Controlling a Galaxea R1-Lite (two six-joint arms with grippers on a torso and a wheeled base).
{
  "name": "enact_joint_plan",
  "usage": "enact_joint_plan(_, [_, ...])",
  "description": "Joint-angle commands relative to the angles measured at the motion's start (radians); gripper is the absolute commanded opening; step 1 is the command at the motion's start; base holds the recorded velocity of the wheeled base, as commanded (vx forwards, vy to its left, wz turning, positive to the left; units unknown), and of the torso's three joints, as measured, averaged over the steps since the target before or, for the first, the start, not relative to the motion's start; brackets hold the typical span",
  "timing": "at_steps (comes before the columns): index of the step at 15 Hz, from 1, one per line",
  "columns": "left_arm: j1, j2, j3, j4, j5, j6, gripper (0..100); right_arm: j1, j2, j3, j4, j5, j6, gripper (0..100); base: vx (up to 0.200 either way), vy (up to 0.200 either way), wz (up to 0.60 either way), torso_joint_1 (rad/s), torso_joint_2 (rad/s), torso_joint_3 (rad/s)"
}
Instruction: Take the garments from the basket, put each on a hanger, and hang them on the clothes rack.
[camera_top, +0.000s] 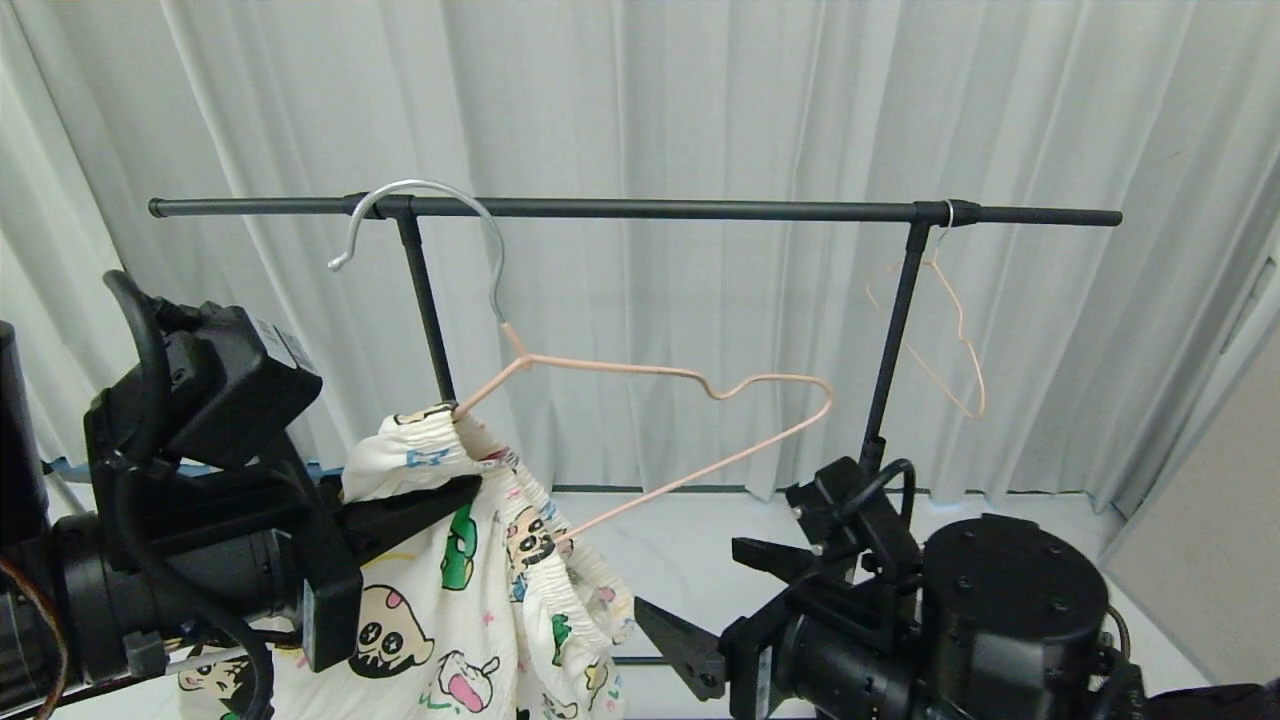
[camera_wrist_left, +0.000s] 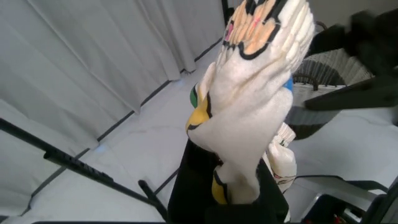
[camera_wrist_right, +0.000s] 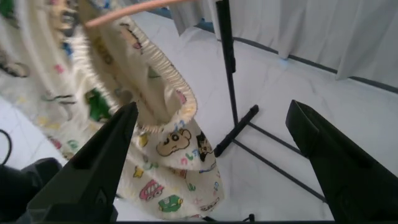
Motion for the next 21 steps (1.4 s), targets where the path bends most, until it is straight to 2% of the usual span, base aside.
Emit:
enact_joint_plan(1, [-0.027, 0.000, -0.006, -0.001, 0.000, 0.000, 0, 0.002, 0.113, -0.054, 0.000, -0.003, 0.002, 100, 0.000, 0.000, 0.00, 0.000, 0.00, 0.000])
enact_joint_plan(5, [-0.045, 0.004, -0.016, -0.001, 0.000, 0.000, 0, 0.002, 0.192, -0.090, 0.000, -0.037, -0.016, 100, 0.000, 0.000, 0.00, 0.000, 0.00, 0.000])
enact_joint_plan(8, [-0.039, 0.006, -0.015, -0.001, 0.003, -0.002, 0, -0.018, 0.232, -0.088, 0.000, -0.137, -0.059, 100, 0.000, 0.000, 0.00, 0.000, 0.00, 0.000])
enact_joint_plan(12, [-0.010, 0.006, -0.009, -0.001, 0.061, -0.002, 0, -0.151, 0.239, -0.093, -0.014, -0.227, -0.111, 100, 0.000, 0.000, 0.00, 0.000, 0.00, 0.000])
enact_joint_plan(15, [0.005, -0.002, 0.008, -0.001, 0.066, 0.006, 0, -0.268, 0.242, -0.096, -0.101, -0.232, -0.175, 100, 0.000, 0.000, 0.00, 0.000, 0.00, 0.000])
enact_joint_plan(16, [0.007, -0.010, 0.020, -0.001, 0.066, 0.030, 0, -0.294, 0.241, -0.099, -0.113, -0.232, -0.189, 100, 0.000, 0.000, 0.00, 0.000, 0.00, 0.000])
enact_joint_plan(18, [0.010, -0.020, 0.057, -0.001, 0.066, 0.075, 0, -0.337, 0.238, -0.102, -0.126, -0.232, -0.206, 100, 0.000, 0.000, 0.00, 0.000, 0.00, 0.000])
enact_joint_plan(21, [0.012, -0.031, 0.096, -0.001, 0.069, 0.089, 0, -0.372, 0.222, -0.102, -0.141, -0.230, -0.228, 100, 0.000, 0.000, 0.00, 0.000, 0.00, 0.000])
